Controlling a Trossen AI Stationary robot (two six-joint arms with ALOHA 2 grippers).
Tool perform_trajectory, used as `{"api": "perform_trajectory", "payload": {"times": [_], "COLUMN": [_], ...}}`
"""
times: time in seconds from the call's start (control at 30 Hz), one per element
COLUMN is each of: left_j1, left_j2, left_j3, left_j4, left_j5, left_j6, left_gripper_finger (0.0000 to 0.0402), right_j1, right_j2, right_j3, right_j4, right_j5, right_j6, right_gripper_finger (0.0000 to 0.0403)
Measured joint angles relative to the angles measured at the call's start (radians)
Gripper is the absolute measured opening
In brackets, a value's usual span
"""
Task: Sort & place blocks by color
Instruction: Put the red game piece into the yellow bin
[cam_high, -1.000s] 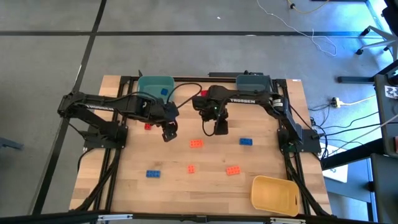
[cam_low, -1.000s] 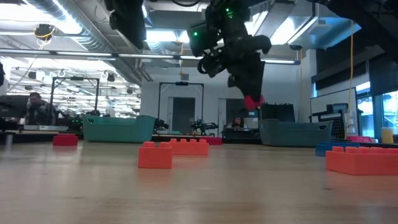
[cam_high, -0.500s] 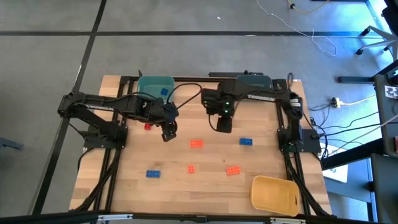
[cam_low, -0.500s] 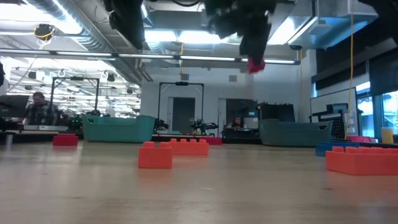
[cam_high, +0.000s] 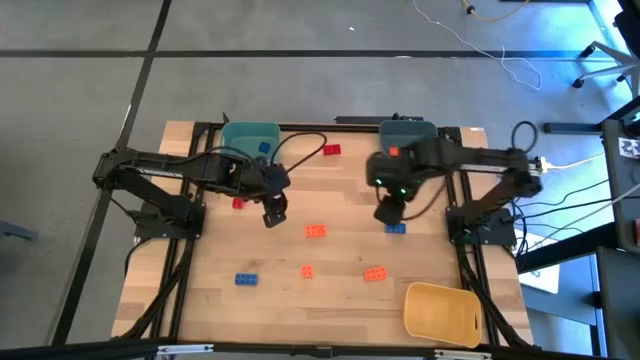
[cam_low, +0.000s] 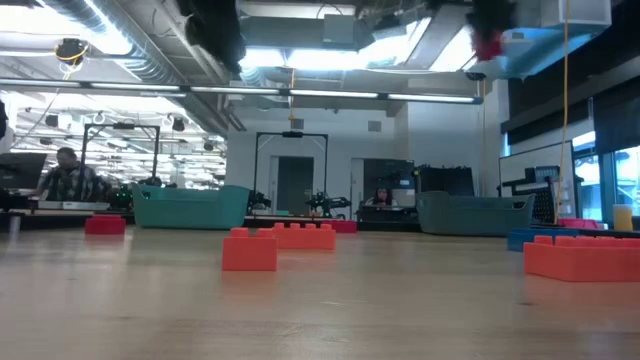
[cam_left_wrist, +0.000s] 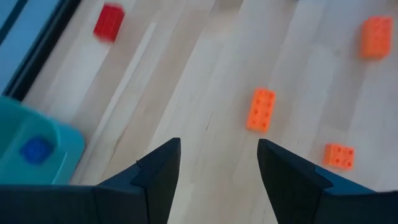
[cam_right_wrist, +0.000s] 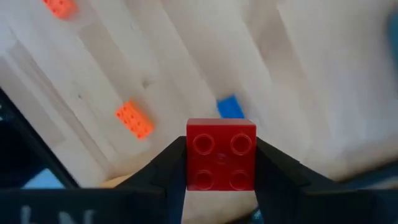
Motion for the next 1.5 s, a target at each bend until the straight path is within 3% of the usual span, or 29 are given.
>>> {"api": "perform_trajectory", "payload": {"times": [0.3, 0.53, 1.0, 1.23, 1.5], "left_j1": [0.005, 0.061, 0.068, 0.064, 0.056], "left_j2": [0.037, 0.096, 0.113, 0.113, 0.113], "left_j3": [0.000, 0.000, 0.000, -0.001, 0.000], "left_j4": [0.192, 0.297, 0.451, 0.460, 0.466], "left_j5": [0.062, 0.271, 0.238, 0.238, 0.239], "left_j6": [0.228, 0.269, 0.244, 0.268, 0.292], "left_gripper_finger": [0.0208, 0.0208, 0.0208, 0.0208, 0.0208], "right_j1": [0.203, 0.399, 0.826, 0.954, 0.970], "right_j2": [-0.194, -0.240, -0.222, -0.220, -0.220], "right_j3": [-0.256, -0.301, -0.318, -0.458, -0.708], "right_j4": [0.000, 0.004, 0.091, 0.311, 0.594], "right_j5": [-0.099, -0.158, -0.115, -0.048, -0.043], "right_j6": [0.531, 0.836, 1.326, 1.480, 1.476], "right_gripper_finger": [0.0143, 0.0143, 0.0143, 0.0143, 0.0143]}}
